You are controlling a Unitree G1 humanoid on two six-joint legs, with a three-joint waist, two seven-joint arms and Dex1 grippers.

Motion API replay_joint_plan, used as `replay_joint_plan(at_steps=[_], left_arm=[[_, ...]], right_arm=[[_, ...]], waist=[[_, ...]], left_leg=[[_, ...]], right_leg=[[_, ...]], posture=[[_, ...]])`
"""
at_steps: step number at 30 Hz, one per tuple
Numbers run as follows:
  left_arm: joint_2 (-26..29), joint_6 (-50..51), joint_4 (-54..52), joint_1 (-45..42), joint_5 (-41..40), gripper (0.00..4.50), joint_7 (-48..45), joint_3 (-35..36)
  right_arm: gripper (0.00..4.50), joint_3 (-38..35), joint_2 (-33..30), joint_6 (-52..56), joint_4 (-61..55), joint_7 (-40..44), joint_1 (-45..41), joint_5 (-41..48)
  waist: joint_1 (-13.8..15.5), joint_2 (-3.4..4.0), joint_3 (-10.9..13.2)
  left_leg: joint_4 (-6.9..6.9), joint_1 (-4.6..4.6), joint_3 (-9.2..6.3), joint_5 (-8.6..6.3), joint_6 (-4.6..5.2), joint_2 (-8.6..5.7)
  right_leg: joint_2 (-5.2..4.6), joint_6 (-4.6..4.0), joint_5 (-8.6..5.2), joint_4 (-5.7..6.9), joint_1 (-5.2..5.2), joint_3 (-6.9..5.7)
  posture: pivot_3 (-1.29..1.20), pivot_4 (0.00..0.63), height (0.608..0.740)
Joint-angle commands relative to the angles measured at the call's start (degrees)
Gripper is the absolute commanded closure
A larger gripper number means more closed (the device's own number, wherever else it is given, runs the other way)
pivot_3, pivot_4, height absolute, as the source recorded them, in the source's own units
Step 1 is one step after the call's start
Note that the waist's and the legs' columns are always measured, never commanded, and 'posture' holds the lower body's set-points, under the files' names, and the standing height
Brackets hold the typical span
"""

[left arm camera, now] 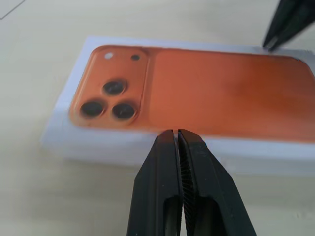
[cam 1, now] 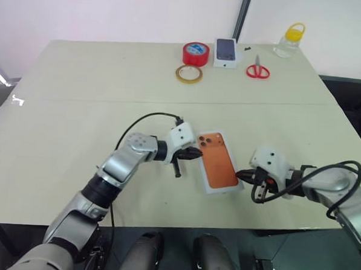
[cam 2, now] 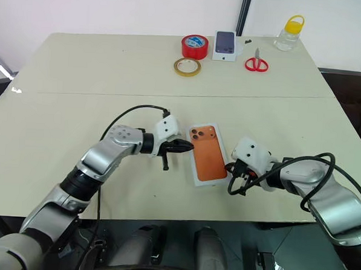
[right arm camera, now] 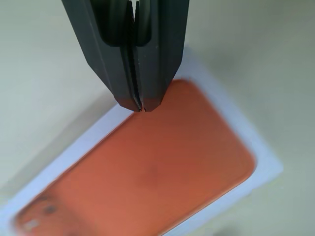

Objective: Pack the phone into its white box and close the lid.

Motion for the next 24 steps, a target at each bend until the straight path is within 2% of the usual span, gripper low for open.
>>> replay_joint_plan(at_steps=[1, 6, 11, 16, 24], left_arm=[[3.78, 1.02, -5.57, 4.14, -3.06, 4.35, 0.39, 6.95], [9.47, 3.81, -12.90, 13.98, -6.59, 4.35, 3.89, 18.55], [10.33, 5.97, -17.74, 18.59, -9.62, 4.35, 8.80, 27.36], [10.22, 5.51, -18.81, 22.24, -11.24, 4.35, 12.27, 33.10], [9.37, 2.67, -16.79, 24.81, -11.54, 4.35, 16.17, 36.28]], right_arm=[[4.42, -4.23, 0.97, -4.84, 4.50, -1.33, -3.53, -1.24], [4.42, -5.97, 4.30, -9.37, 17.32, -1.80, -9.74, -1.21], [4.42, -8.01, 7.43, -13.32, 28.95, -0.46, -14.14, -0.27], [4.42, -8.58, 9.50, -19.09, 35.12, 1.01, -16.15, -0.45], [4.42, -8.87, 12.08, -22.41, 37.64, 1.86, -16.90, -0.33]], waist=[[0.08, -0.01, 0.01], [0.35, -0.01, 0.01], [0.58, 0.00, 0.01], [0.14, 0.02, 0.01], [0.31, 0.03, 0.01]], left_leg=[[0.00, 0.00, 0.00, 0.00, -0.01, 0.00], [-0.01, 0.00, 0.00, 0.00, 0.00, -0.01], [-0.01, -0.01, 0.00, 0.00, 0.00, -0.02], [-0.04, -0.01, 0.01, 0.00, 0.00, -0.02], [-0.04, 0.00, 0.02, 0.00, -0.01, 0.00]], right_leg=[[0.00, 0.00, 0.00, 0.00, 0.00, 0.01], [-0.02, 0.00, 0.00, -0.02, 0.00, 0.01], [-0.04, -0.01, 0.00, -0.04, 0.02, -0.01], [-0.03, -0.01, 0.00, -0.04, 0.00, 0.00], [-0.02, -0.02, 0.01, -0.01, -0.01, 0.01]], posture=[[0.00, 0.150, 0.740], [0.00, 0.150, 0.740], [0.00, 0.150, 0.740], [0.00, 0.150, 0.740], [0.00, 0.150, 0.740]])
